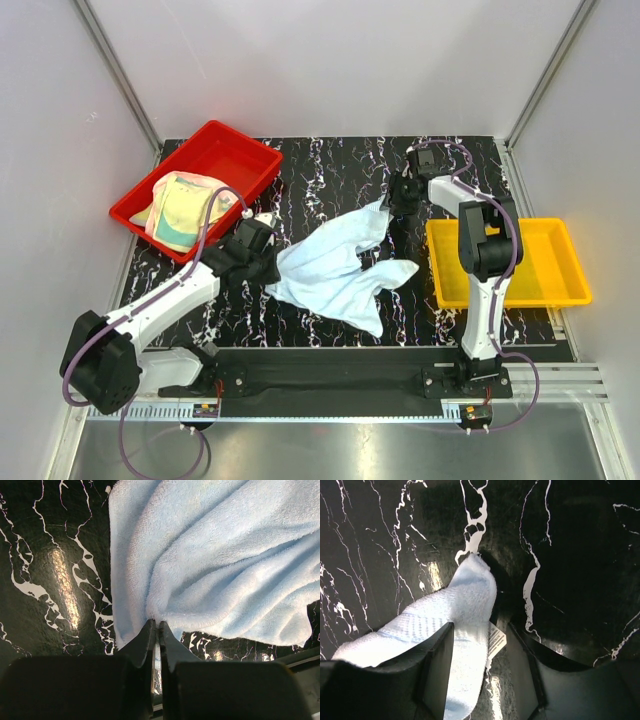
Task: Fold and stack the towels
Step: Move the towel to the center of the board, then flatten out the crumpled towel
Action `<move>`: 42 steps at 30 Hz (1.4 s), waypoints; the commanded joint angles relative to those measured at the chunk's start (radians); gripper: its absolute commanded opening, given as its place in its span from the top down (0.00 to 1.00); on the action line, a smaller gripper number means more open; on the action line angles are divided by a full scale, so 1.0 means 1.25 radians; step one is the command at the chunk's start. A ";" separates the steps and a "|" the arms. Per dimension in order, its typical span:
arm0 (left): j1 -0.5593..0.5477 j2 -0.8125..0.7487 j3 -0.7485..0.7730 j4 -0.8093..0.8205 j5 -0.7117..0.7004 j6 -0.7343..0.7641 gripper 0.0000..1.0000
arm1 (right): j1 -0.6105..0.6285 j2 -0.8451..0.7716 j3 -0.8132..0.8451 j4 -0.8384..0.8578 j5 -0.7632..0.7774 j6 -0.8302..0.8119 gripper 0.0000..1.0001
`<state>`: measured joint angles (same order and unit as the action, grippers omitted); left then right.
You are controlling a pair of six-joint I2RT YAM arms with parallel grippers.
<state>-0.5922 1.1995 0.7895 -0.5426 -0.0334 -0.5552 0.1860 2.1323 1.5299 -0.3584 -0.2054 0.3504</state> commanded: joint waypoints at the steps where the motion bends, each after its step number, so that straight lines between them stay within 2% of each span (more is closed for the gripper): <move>1: 0.000 -0.006 0.013 0.029 0.012 0.004 0.96 | -0.009 0.023 0.038 0.035 -0.030 -0.025 0.47; 9: 0.000 0.006 0.016 0.040 0.017 0.005 0.97 | -0.010 0.045 0.065 0.047 -0.049 -0.030 0.53; 13: 0.000 0.025 0.032 0.041 0.012 0.007 0.98 | -0.010 0.066 0.109 0.063 -0.068 -0.020 0.63; 14: 0.000 0.031 0.038 0.038 0.011 0.007 0.98 | -0.011 0.074 0.123 0.065 -0.080 -0.018 0.73; 16: 0.001 0.037 0.063 0.023 0.002 0.007 0.99 | -0.011 0.093 0.164 0.065 -0.118 -0.015 0.84; 17: 0.005 0.038 0.072 0.017 0.000 0.007 1.00 | -0.010 0.096 0.177 0.067 -0.131 -0.009 0.94; 18: 0.010 0.036 0.084 0.013 -0.002 0.010 1.00 | -0.010 0.098 0.190 0.074 -0.147 -0.004 0.99; 21: 0.071 0.040 0.171 -0.045 -0.036 0.040 1.00 | -0.005 0.094 0.266 0.056 -0.198 0.023 1.00; 23: 0.147 0.039 0.282 -0.112 -0.064 0.073 1.00 | 0.006 0.101 0.386 -0.013 -0.221 0.029 1.00; 25: 0.177 0.026 0.358 -0.163 -0.093 0.098 1.00 | 0.016 0.096 0.492 -0.065 -0.231 0.034 1.00; 27: 0.180 0.000 0.436 -0.183 -0.114 0.135 1.00 | 0.023 0.063 0.527 -0.123 -0.237 0.036 1.00; 28: 0.180 -0.010 0.446 -0.193 -0.096 0.141 1.00 | 0.023 0.044 0.524 -0.143 -0.227 0.036 1.00; 29: 0.178 -0.023 0.437 -0.195 -0.029 0.147 1.00 | 0.023 0.027 0.510 -0.161 -0.219 0.024 1.00; 31: 0.174 -0.062 0.397 -0.178 0.058 0.133 1.00 | 0.022 -0.031 0.431 -0.215 -0.183 -0.009 1.00; 32: 0.155 -0.076 0.331 -0.167 0.129 0.124 1.00 | 0.018 -0.050 0.391 -0.241 -0.177 -0.020 1.00; 33: 0.138 -0.087 0.297 -0.159 0.155 0.115 1.00 | 0.016 -0.086 0.298 -0.242 -0.173 -0.030 1.00; 35: 0.083 -0.115 0.218 -0.117 0.208 0.079 1.00 | 0.017 -0.123 0.195 -0.231 -0.156 -0.057 1.00; 36: 0.068 -0.123 0.135 -0.099 0.267 0.061 1.00 | 0.016 -0.153 0.108 -0.225 -0.144 -0.064 1.00; 39: 0.001 -0.156 -0.007 -0.012 0.308 -0.008 1.00 | 0.017 -0.191 -0.017 -0.210 -0.089 -0.074 1.00; 42: -0.049 -0.179 -0.084 0.040 0.348 -0.056 0.99 | 0.016 -0.194 -0.064 -0.233 -0.032 -0.086 1.00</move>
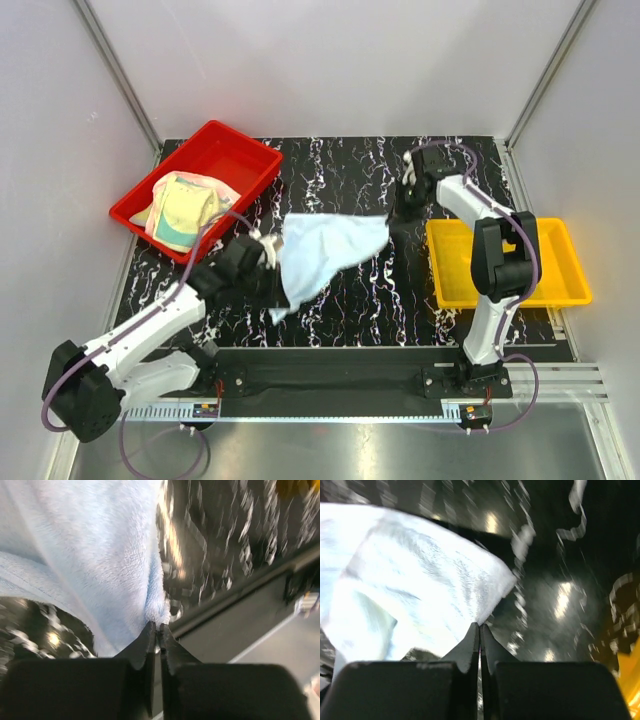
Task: Fold and stack the towels
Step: Flatten out the crumpled towel
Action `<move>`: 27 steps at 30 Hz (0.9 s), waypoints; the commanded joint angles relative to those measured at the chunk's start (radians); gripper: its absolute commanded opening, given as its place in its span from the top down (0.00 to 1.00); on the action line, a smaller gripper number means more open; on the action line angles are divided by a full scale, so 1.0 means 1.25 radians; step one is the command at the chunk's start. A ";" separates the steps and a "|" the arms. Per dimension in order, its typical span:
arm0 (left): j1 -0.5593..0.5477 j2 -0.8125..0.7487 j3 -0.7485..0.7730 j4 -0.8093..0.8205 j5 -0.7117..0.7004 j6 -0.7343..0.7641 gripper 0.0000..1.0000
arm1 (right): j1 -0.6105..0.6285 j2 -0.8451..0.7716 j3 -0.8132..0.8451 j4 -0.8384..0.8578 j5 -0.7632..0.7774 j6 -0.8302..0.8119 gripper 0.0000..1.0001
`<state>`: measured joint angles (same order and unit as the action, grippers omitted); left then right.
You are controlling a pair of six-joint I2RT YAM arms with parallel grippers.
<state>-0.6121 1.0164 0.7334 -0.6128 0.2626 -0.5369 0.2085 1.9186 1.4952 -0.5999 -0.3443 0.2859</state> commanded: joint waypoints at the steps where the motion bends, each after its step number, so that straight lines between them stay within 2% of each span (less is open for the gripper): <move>1: -0.042 -0.034 -0.064 0.122 0.131 -0.076 0.87 | -0.002 -0.022 -0.044 -0.047 0.099 -0.036 1.00; 3: -0.054 -0.034 -0.066 0.128 0.173 -0.076 0.72 | -0.001 -0.038 -0.069 -0.051 0.104 -0.036 1.00; 4: -0.054 -0.034 -0.040 0.120 0.175 -0.058 0.59 | -0.002 -0.044 -0.081 -0.047 0.105 -0.034 1.00; 7: -0.049 0.003 0.071 0.027 0.054 0.012 0.45 | -0.001 -0.068 -0.109 -0.031 0.096 -0.037 1.00; 8: -0.042 0.030 0.166 0.007 -0.051 0.033 0.42 | -0.001 -0.073 -0.114 -0.015 0.093 -0.037 1.00; 11: 0.013 0.162 0.323 -0.037 -0.238 0.091 0.41 | -0.001 -0.083 -0.131 0.004 0.084 -0.035 1.00; 13: 0.057 0.278 0.384 -0.039 -0.259 0.113 0.44 | -0.001 -0.087 -0.132 0.009 0.071 -0.036 1.00; 16: 0.135 0.411 0.461 -0.039 -0.242 0.123 0.50 | -0.001 -0.103 -0.137 0.010 0.070 -0.036 1.00; 20: 0.201 0.490 0.447 -0.002 -0.215 0.103 0.53 | -0.001 -0.127 -0.152 0.027 0.055 -0.025 1.00; 27: 0.221 0.589 0.432 0.110 -0.049 0.109 0.53 | -0.002 -0.105 -0.151 0.031 0.063 -0.020 1.00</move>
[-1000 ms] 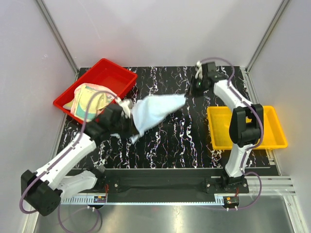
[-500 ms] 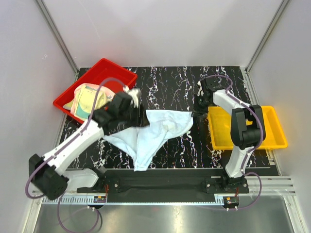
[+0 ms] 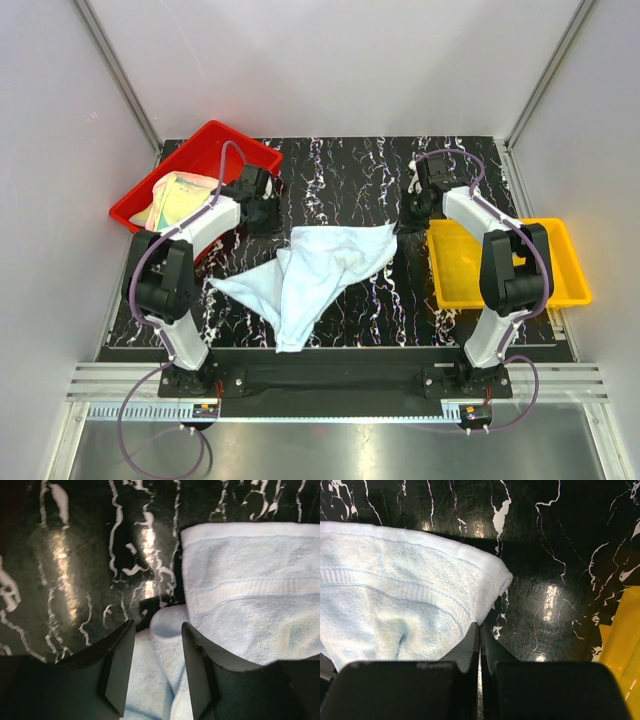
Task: Fold and stack the towels
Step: Flatten out the crumpled towel
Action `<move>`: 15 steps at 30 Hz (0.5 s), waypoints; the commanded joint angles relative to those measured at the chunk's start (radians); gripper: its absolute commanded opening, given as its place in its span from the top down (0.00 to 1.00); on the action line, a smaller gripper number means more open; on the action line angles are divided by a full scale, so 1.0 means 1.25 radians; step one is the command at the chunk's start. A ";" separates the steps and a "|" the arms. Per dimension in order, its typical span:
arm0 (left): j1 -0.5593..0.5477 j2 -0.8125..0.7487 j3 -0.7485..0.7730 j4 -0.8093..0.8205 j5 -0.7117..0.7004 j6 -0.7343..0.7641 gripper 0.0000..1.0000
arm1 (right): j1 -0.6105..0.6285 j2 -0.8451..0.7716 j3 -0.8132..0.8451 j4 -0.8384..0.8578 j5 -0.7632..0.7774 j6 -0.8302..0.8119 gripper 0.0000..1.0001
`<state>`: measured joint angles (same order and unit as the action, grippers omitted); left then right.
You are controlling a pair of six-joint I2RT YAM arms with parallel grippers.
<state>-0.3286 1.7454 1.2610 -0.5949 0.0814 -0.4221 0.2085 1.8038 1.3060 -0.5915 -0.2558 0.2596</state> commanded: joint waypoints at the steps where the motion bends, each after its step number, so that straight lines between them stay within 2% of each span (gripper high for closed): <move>1: -0.005 0.015 0.013 0.106 0.105 0.022 0.52 | -0.001 -0.013 0.000 0.025 -0.015 0.002 1.00; 7: -0.006 0.152 0.114 0.076 0.101 0.043 0.53 | -0.001 -0.031 0.000 0.031 -0.024 0.000 1.00; 15: -0.006 0.235 0.137 0.100 0.120 0.030 0.53 | -0.001 -0.038 -0.007 0.033 -0.029 0.001 1.00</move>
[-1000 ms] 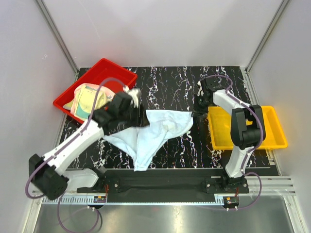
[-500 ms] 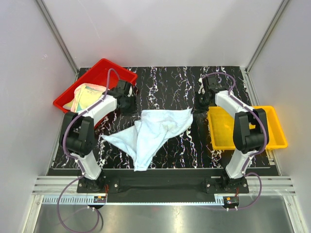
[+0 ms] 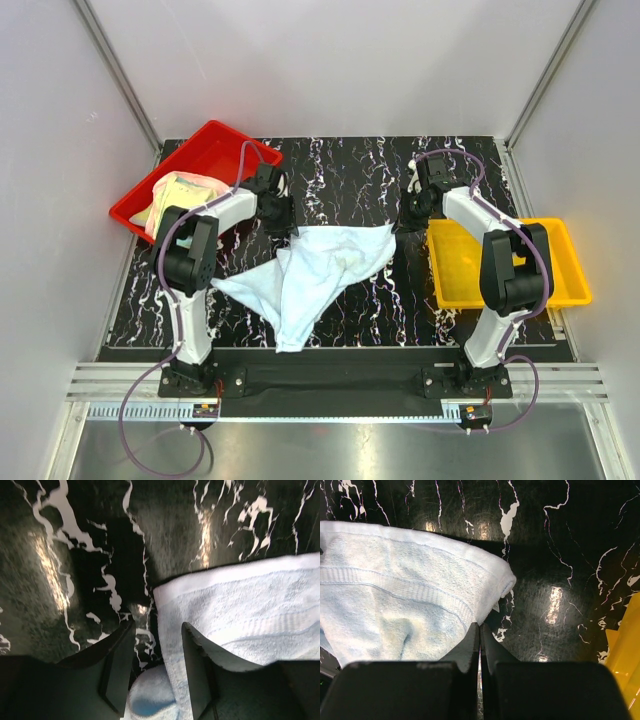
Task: Fold and stack the towels
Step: Flatten out the crumpled towel
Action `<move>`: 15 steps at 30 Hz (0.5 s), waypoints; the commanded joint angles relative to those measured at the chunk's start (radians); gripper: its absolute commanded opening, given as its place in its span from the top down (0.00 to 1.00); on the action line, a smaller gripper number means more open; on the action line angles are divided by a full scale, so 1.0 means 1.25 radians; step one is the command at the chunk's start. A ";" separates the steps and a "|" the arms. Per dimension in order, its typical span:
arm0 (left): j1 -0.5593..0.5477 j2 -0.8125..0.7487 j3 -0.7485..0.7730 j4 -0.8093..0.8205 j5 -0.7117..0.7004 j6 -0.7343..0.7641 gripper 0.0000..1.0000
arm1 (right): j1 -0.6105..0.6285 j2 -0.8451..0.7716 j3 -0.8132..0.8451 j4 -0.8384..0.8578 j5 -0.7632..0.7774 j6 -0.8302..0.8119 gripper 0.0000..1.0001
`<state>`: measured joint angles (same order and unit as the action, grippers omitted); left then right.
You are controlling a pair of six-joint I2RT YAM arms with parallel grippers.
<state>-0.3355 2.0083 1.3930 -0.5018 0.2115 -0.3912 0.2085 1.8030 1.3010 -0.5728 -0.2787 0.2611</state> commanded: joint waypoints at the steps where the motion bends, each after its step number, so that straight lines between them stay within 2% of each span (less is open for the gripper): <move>1: 0.001 0.033 0.043 0.025 0.012 0.005 0.53 | -0.001 -0.035 -0.003 0.018 -0.009 0.001 1.00; 9: 0.001 0.055 0.037 0.037 0.020 -0.004 0.54 | -0.001 -0.037 0.001 0.013 -0.003 -0.003 1.00; 12: 0.000 0.055 0.029 0.033 0.021 -0.010 0.58 | -0.002 -0.037 0.001 0.013 -0.002 -0.002 1.00; 15: 0.000 0.054 0.026 0.038 0.036 -0.022 0.68 | -0.002 -0.040 0.001 0.012 0.000 0.000 1.00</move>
<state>-0.3347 2.0518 1.4372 -0.4747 0.2287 -0.4034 0.2085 1.8023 1.3010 -0.5728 -0.2790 0.2615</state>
